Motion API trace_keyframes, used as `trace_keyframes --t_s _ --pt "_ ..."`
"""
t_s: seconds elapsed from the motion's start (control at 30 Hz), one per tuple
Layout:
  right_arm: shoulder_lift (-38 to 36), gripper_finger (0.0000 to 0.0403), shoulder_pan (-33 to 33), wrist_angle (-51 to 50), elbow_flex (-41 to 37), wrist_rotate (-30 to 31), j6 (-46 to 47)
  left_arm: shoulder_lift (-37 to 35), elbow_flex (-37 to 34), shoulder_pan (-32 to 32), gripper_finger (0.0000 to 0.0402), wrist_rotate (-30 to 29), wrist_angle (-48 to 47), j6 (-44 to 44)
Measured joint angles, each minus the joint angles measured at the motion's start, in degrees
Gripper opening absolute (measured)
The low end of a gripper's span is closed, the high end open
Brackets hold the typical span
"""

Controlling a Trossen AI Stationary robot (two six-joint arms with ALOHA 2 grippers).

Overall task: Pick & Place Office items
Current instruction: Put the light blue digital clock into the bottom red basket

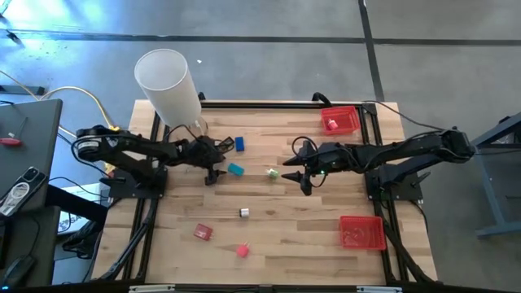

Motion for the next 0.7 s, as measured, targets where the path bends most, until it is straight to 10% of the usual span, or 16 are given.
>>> trace_keyframes --t_s 0.7 --pt "0.0 0.0206 0.0 0.0 0.0 0.0 -0.4 13.9 0.2 0.0 0.0291 9.5 19.0 -1.5"
